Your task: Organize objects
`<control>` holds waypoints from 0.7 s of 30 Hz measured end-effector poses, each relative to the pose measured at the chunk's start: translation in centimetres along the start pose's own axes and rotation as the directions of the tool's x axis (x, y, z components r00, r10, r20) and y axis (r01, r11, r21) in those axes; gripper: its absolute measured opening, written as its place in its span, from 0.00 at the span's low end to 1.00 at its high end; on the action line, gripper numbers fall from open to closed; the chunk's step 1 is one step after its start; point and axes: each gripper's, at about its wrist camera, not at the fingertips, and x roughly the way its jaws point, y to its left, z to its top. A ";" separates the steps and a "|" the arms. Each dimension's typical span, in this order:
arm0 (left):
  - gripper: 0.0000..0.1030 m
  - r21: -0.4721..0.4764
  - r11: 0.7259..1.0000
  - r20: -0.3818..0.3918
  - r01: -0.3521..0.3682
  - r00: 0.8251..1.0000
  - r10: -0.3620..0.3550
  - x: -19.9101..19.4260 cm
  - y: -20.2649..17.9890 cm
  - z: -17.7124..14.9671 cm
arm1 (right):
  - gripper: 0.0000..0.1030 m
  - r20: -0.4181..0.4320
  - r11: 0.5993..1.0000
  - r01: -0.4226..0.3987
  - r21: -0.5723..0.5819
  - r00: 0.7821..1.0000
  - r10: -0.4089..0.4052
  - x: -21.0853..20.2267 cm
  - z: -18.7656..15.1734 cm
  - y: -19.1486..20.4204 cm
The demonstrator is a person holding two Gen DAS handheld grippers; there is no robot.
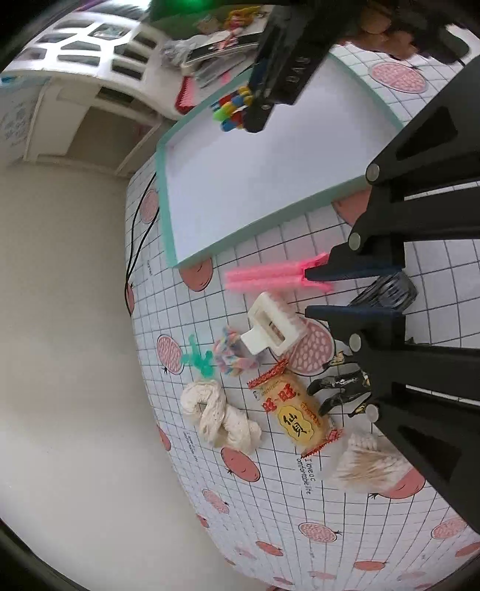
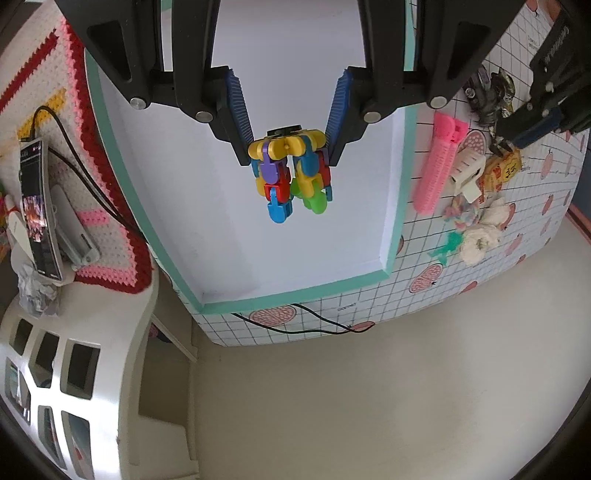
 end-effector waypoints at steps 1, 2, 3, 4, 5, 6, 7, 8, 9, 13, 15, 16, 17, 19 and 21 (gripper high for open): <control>0.13 0.018 1.000 -0.012 -0.017 1.000 0.017 0.0 -0.2 -0.2 | 0.40 -0.002 1.000 0.000 0.003 1.000 0.000 0.1 0.0 -0.2; 0.16 0.029 0.999 -0.033 -0.022 0.999 0.023 0.2 -0.3 -0.3 | 0.40 -0.004 1.000 0.001 0.006 1.000 -0.001 0.1 -0.1 -0.3; 0.18 0.022 0.999 -0.049 -0.028 0.998 0.029 0.3 -0.2 -0.6 | 0.40 -0.006 1.000 0.001 0.008 1.000 -0.001 0.0 -0.2 -0.3; 0.29 0.013 0.999 -0.062 -0.036 0.997 0.036 0.5 -0.2 -0.8 | 0.40 -0.010 1.000 -0.002 0.013 1.000 0.002 0.0 -0.3 -0.4; 0.44 0.004 0.999 -0.080 -0.047 0.996 0.048 0.7 -0.1 -0.9 | 0.40 -0.015 1.000 -0.003 0.020 1.000 0.003 0.1 -0.3 -0.4; 0.49 -0.009 0.998 -0.088 -0.056 0.995 0.056 0.9 0.0 -1.1 | 0.40 -0.019 1.000 -0.005 0.023 1.000 0.005 0.2 -0.3 -0.4; 0.52 -0.015 0.998 -0.091 -0.059 0.994 0.057 1.1 0.1 -1.2 | 0.40 -0.024 1.000 -0.008 0.022 1.000 0.008 0.2 -0.3 -0.2; 0.52 -0.020 0.998 -0.095 -0.066 0.993 0.064 1.3 0.2 -1.2 | 0.40 -0.027 1.000 -0.008 0.019 1.000 0.008 0.3 -0.3 0.0; 0.52 -0.028 0.997 -0.102 -0.075 0.992 0.072 1.5 0.3 -1.3 | 0.40 -0.028 1.000 -0.007 0.008 1.000 0.007 0.3 -0.3 0.3; 0.52 -0.069 0.995 -0.141 -0.068 0.988 0.057 3.0 0.7 -1.4 | 0.40 -0.036 1.000 -0.010 0.001 0.999 0.010 0.6 -0.3 0.5; 0.52 -0.071 0.995 -0.158 -0.075 0.985 0.063 3.6 0.6 -1.4 | 0.40 -0.042 1.000 -0.009 0.006 0.999 0.009 0.8 -0.4 0.5; 0.52 -0.069 0.995 -0.164 -0.076 0.984 0.064 3.8 0.4 -1.4 | 0.40 -0.045 1.000 -0.007 0.005 0.999 0.008 0.9 -0.4 0.5; 0.52 -0.065 0.995 -0.170 -0.078 0.983 0.066 3.9 0.3 -1.5 | 0.40 -0.047 1.000 -0.007 0.004 0.999 0.008 0.9 -0.5 0.5; 0.52 -0.051 0.995 -0.184 -0.085 0.980 0.074 4.3 -0.1 -1.6 | 0.40 -0.048 1.000 -0.010 0.005 0.999 0.011 0.9 -0.5 0.5; 0.52 -0.036 0.994 -0.199 -0.104 0.976 0.095 4.7 -0.5 -1.8 | 0.40 -0.048 1.000 -0.013 0.007 0.999 0.013 0.9 -0.5 0.4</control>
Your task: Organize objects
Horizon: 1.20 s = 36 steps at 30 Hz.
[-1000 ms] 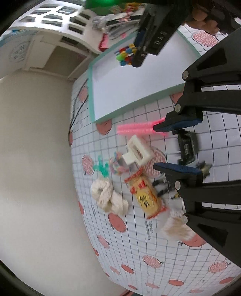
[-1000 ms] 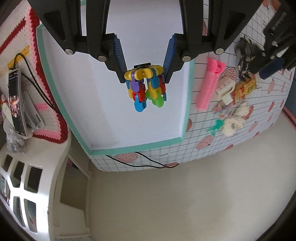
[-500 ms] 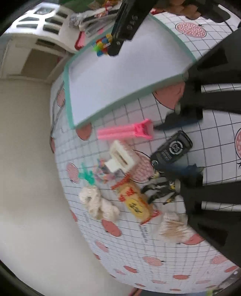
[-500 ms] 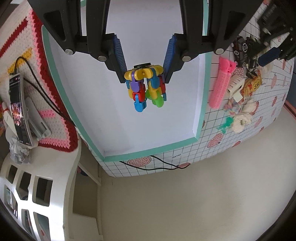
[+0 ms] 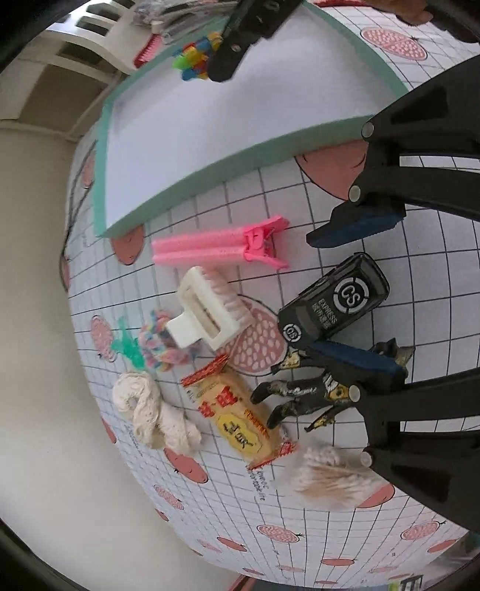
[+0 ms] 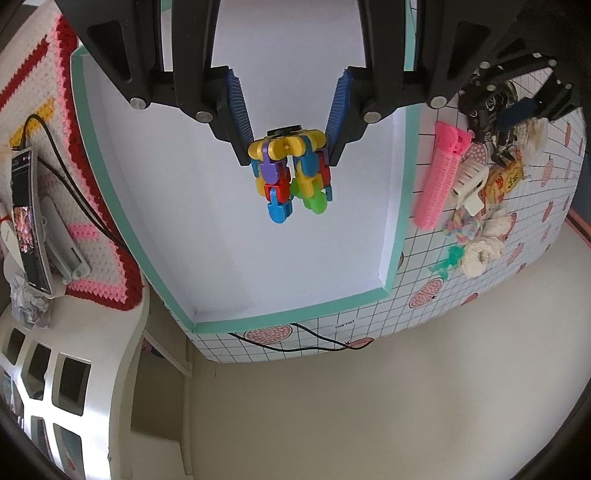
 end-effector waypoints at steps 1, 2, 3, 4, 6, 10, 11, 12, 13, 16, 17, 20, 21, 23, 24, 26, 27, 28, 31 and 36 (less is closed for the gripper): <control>0.52 0.008 1.000 0.002 -0.012 1.000 0.012 0.1 -0.1 0.0 | 0.40 0.000 1.000 0.000 -0.001 1.000 0.000 0.0 0.0 0.0; 0.52 0.019 1.000 0.005 -0.024 1.000 0.023 0.2 -0.2 0.0 | 0.40 -0.001 1.000 -0.001 -0.001 1.000 0.001 0.0 -0.1 0.0; 0.52 0.022 0.999 0.006 -0.028 1.000 0.028 0.2 -0.3 0.0 | 0.40 -0.002 1.000 -0.003 0.000 1.000 0.003 0.0 -0.1 -0.1; 0.52 0.019 0.999 0.006 -0.029 1.000 0.029 0.2 -0.2 -0.1 | 0.40 -0.004 1.000 -0.003 0.001 1.000 0.003 0.0 -0.1 -0.1; 0.52 0.020 0.999 0.003 -0.036 0.999 0.036 0.4 -0.2 0.0 | 0.40 -0.008 1.000 -0.004 0.005 1.000 0.004 0.1 -0.1 -0.1; 0.52 -0.006 1.000 -0.010 -0.026 1.000 0.026 0.9 0.4 -0.2 | 0.40 -0.012 1.000 -0.005 0.005 1.000 0.005 0.2 -0.2 0.0; 0.52 -0.012 1.000 -0.011 -0.021 1.000 0.021 0.9 0.5 -0.2 | 0.40 -0.012 1.000 -0.006 0.006 1.000 0.006 0.2 -0.2 0.0; 0.52 -0.010 1.000 -0.011 -0.021 1.000 0.021 0.9 0.5 -0.2 | 0.40 -0.013 1.000 -0.007 0.007 1.000 0.007 0.2 -0.2 0.0; 0.52 -0.006 1.000 -0.010 -0.026 1.000 0.026 0.9 0.6 -0.1 | 0.40 -0.015 1.000 -0.009 0.009 1.000 0.009 0.2 -0.2 0.0; 0.52 -0.009 1.000 -0.007 -0.026 1.000 0.026 0.9 0.9 0.0 | 0.40 -0.017 1.000 -0.010 0.008 1.000 0.010 0.3 -0.2 0.0; 0.51 -0.009 1.000 -0.004 -0.027 1.000 0.027 0.8 1.0 0.1 | 0.40 -0.017 1.000 -0.010 0.007 1.000 0.010 0.3 -0.2 0.0; 0.46 -0.008 1.000 0.004 -0.026 1.000 0.026 0.7 1.2 0.1 | 0.40 -0.016 1.000 -0.010 0.005 1.000 0.010 0.3 -0.2 0.1; 0.42 -0.009 1.000 0.007 -0.026 1.000 0.026 0.7 1.4 0.1 | 0.40 -0.016 1.000 -0.010 0.005 1.000 0.010 0.3 -0.2 0.1; 0.38 -0.016 1.000 0.008 -0.018 1.000 0.019 0.6 1.6 0.2 | 0.40 -0.015 1.000 -0.011 0.007 1.000 0.011 0.3 -0.2 0.0; 0.37 -0.023 1.000 0.007 -0.009 1.000 0.010 0.9 1.7 0.3 | 0.40 -0.015 1.000 -0.012 0.008 1.000 0.012 0.3 -0.2 0.0; 0.36 -0.022 1.000 0.008 -0.003 1.000 0.004 0.9 1.7 0.3 | 0.40 -0.014 1.000 -0.014 0.012 1.000 0.014 0.3 -0.2 -0.1; 0.35 -0.020 1.000 0.009 -0.002 1.000 0.002 0.9 1.7 0.4 | 0.40 -0.014 1.000 -0.015 0.012 1.000 0.015 0.3 -0.2 -0.1; 0.34 -0.019 1.000 0.009 0.002 1.000 -0.002 0.8 1.7 0.4 | 0.40 -0.013 1.000 -0.016 0.013 1.000 0.016 0.2 -0.1 -0.1; 0.33 -0.013 1.000 0.019 0.009 1.000 -0.009 0.5 0.9 0.4 | 0.40 -0.009 1.000 -0.018 0.013 1.000 0.018 0.1 -0.1 -0.2; 0.33 -0.017 0.999 0.051 0.032 0.998 -0.031 -0.7 0.7 0.5 | 0.40 0.013 1.000 -0.022 0.022 1.000 0.022 -0.3 0.0 -0.4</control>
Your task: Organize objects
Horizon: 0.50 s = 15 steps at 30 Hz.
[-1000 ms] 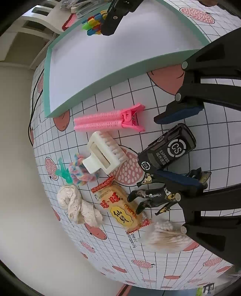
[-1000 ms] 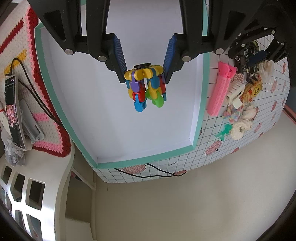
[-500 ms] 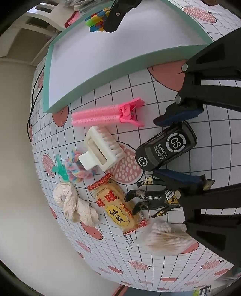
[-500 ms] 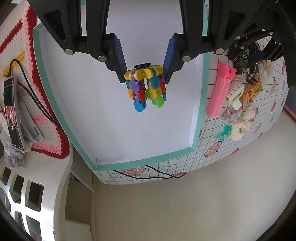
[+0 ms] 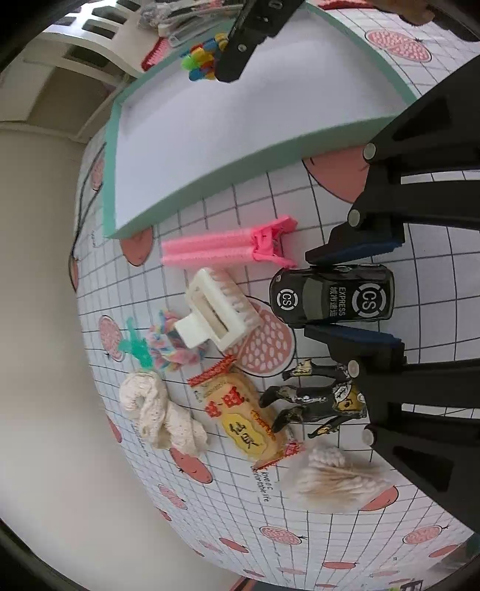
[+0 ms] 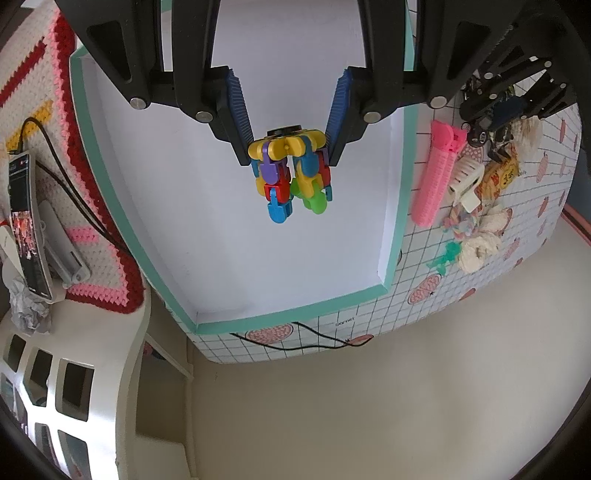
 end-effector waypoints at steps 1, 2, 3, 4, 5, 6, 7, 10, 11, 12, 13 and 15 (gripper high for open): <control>0.33 -0.003 1.000 0.010 0.003 1.000 -0.003 -0.4 0.0 0.1 | 0.40 0.011 1.000 -0.002 0.004 1.000 0.002 -0.2 0.0 -0.1; 0.33 -0.008 1.000 0.023 0.012 1.000 -0.012 -1.0 -0.1 0.2 | 0.40 0.020 1.000 -0.005 0.008 1.000 0.005 -0.3 0.1 -0.1; 0.33 -0.015 1.000 0.042 0.026 0.999 -0.026 -1.7 -0.2 0.4 | 0.40 0.034 1.000 -0.009 0.014 0.999 0.009 -0.6 0.2 -0.2; 0.33 -0.021 0.999 0.059 0.035 0.998 -0.034 -2.3 -0.2 0.6 | 0.40 0.045 1.000 -0.011 0.018 0.999 0.010 -0.7 0.3 -0.3; 0.33 -0.026 0.999 0.078 0.041 0.996 -0.039 -2.9 -0.2 0.9 | 0.40 0.054 1.000 -0.011 0.020 0.998 0.010 -0.9 0.3 -0.3; 0.33 -0.030 0.998 0.101 0.050 0.994 -0.046 -3.6 -0.1 1.2 | 0.40 0.062 1.000 -0.012 0.021 0.998 0.011 -1.0 0.4 -0.3; 0.33 -0.036 0.997 0.117 0.062 0.991 -0.058 -4.0 -0.2 1.5 | 0.40 0.072 1.000 -0.013 0.023 0.997 0.011 -1.1 0.5 -0.4; 0.33 -0.039 0.994 0.151 0.102 0.984 -0.095 -4.9 -0.7 2.3 | 0.40 0.083 1.000 0.000 0.021 0.997 -0.001 -1.2 0.8 -0.6; 0.33 -0.030 0.994 0.161 0.106 0.982 -0.100 -5.1 -1.2 2.6 | 0.40 0.084 1.000 0.002 0.020 0.996 -0.004 -1.2 0.9 -0.7; 0.33 -0.024 0.994 0.167 0.107 0.981 -0.102 -5.3 -1.6 2.8 | 0.40 0.084 1.000 0.005 0.020 0.996 -0.007 -1.1 0.9 -0.7; 0.33 -0.016 0.994 0.171 0.111 0.980 -0.106 -5.4 -2.0 3.0 | 0.40 0.084 1.000 0.008 0.021 0.996 -0.010 -1.0 1.0 -0.9; 0.33 -0.011 0.993 0.175 0.117 0.978 -0.113 -5.1 -2.3 3.6 | 0.40 0.080 0.999 0.015 0.028 0.997 -0.017 -0.7 1.1 -1.4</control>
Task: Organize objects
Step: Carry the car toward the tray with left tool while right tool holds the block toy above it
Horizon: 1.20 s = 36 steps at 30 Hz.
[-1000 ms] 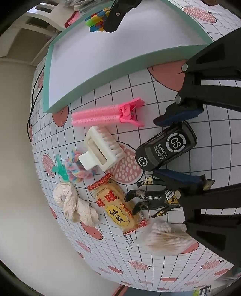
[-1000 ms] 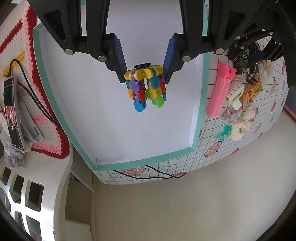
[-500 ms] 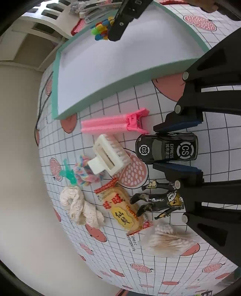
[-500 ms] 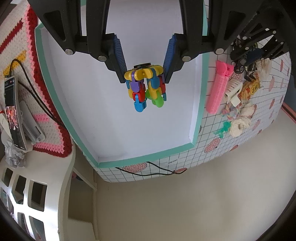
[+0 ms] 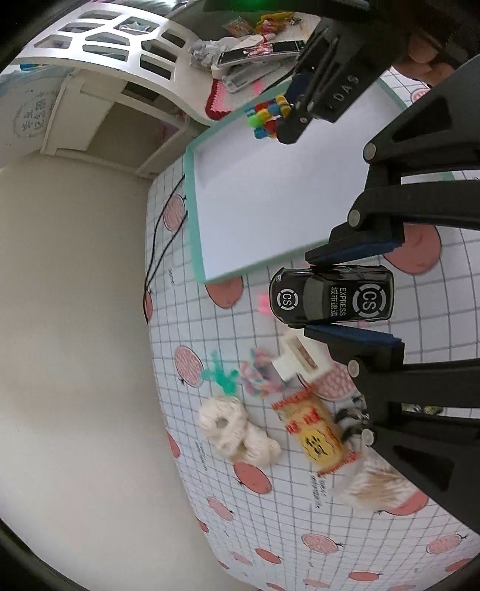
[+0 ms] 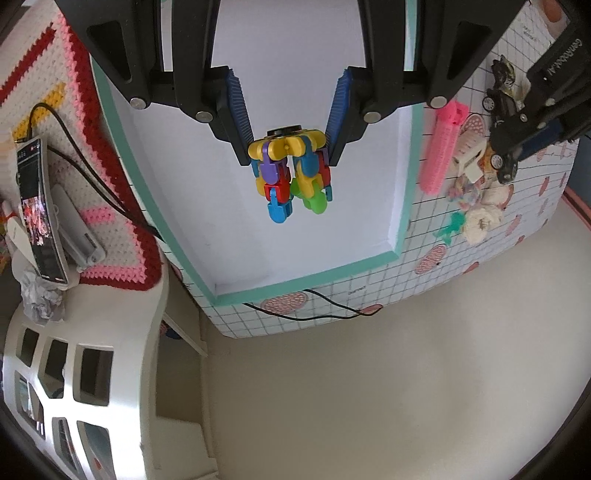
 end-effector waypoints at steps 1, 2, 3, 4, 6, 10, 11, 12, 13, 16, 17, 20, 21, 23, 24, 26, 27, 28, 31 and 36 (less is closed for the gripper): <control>0.33 0.001 1.000 0.000 0.005 1.000 -0.005 0.0 -0.3 0.1 | 0.40 -0.001 1.000 0.003 0.006 1.000 -0.003 0.1 0.1 -0.3; 0.33 0.000 1.000 0.000 0.012 1.000 -0.012 0.2 -0.4 0.2 | 0.40 -0.003 1.000 0.004 0.014 1.000 -0.004 0.3 0.1 -0.7; 0.33 -0.006 1.000 0.002 0.022 1.000 -0.022 0.3 -0.3 0.3 | 0.40 -0.003 1.000 0.007 0.017 1.000 -0.007 0.4 0.1 -1.0; 0.33 -0.012 0.999 0.003 0.034 0.999 -0.034 0.4 -0.3 0.5 | 0.40 0.000 1.000 0.014 0.019 1.000 -0.014 0.4 0.2 -1.3; 0.33 -0.034 0.997 0.007 0.071 0.998 -0.070 0.7 -0.2 1.0 | 0.40 0.002 1.000 0.017 0.023 1.000 -0.017 0.6 0.4 -1.8; 0.33 -0.037 0.995 0.016 0.088 0.996 -0.088 1.1 -0.9 1.9 | 0.40 0.004 0.999 0.020 0.043 1.000 -0.020 0.9 0.6 -3.1; 0.33 -0.032 0.996 0.017 0.087 0.996 -0.087 1.1 -1.1 2.1 | 0.40 0.003 0.999 0.020 0.045 1.000 -0.020 1.0 0.6 -3.3; 0.33 -0.028 0.996 0.019 0.086 0.996 -0.085 1.2 -1.2 2.3 | 0.40 0.002 0.999 0.022 0.048 1.000 -0.022 1.1 0.6 -3.5; 0.33 -0.028 0.996 0.020 0.090 0.996 -0.089 1.3 -1.4 2.4 | 0.40 0.002 0.999 0.025 0.049 1.000 -0.025 1.2 0.7 -3.8; 0.33 -0.033 0.993 0.031 0.111 0.993 -0.110 1.2 -1.3 2.8 | 0.40 0.008 0.998 0.029 0.047 1.000 -0.029 1.2 0.8 -4.2; 0.33 -0.037 0.992 0.032 0.119 0.992 -0.118 1.1 -1.3 3.0 | 0.40 0.010 0.999 0.028 0.047 1.000 -0.028 1.2 0.9 -4.3; 0.33 -0.054 0.990 0.035 0.133 0.991 -0.131 1.1 -1.3 3.7 | 0.40 0.007 0.998 0.021 0.057 1.000 -0.022 1.6 1.0 -4.8; 0.33 -0.056 0.989 0.036 0.134 0.991 -0.132 1.2 -1.5 3.9 | 0.40 0.005 0.998 0.021 0.060 1.000 -0.022 1.7 1.0 -4.9; 0.33 -0.050 0.989 0.035 0.136 0.990 -0.135 1.5 -2.1 4.3 | 0.40 0.003 0.998 0.021 0.062 1.000 -0.021 2.0 1.1 -5.1; 0.33 -0.043 0.990 0.032 0.134 0.991 -0.133 1.8 -2.6 4.5 | 0.40 0.002 0.998 0.020 0.060 1.000 -0.020 2.1 1.1 -5.2; 0.33 -0.026 0.991 0.028 0.130 0.991 -0.129 2.4 -3.5 4.8 | 0.40 0.000 0.998 0.021 0.053 1.000 -0.021 2.4 1.2 -5.2; 0.33 -0.018 0.991 0.024 0.130 0.991 -0.129 2.8 -4.0 4.9 | 0.40 -0.002 0.998 0.021 0.053 1.000 -0.021 2.6 1.2 -5.3; 0.33 -0.010 0.992 0.020 0.129 0.992 -0.129 3.2 -4.5 5.0 | 0.40 -0.005 0.998 0.021 0.054 1.000 -0.021 2.7 1.1 -5.4; 0.33 0.005 0.992 0.002 0.125 0.992 -0.125 4.6 -5.9 5.2 | 0.40 -0.013 0.998 0.015 0.067 1.000 -0.015 3.1 1.1 -5.9; 0.33 0.004 0.994 -0.023 0.111 0.994 -0.111 7.2 -7.3 5.1 | 0.40 -0.023 0.997 0.014 0.079 1.000 -0.012 3.2 0.9 -6.5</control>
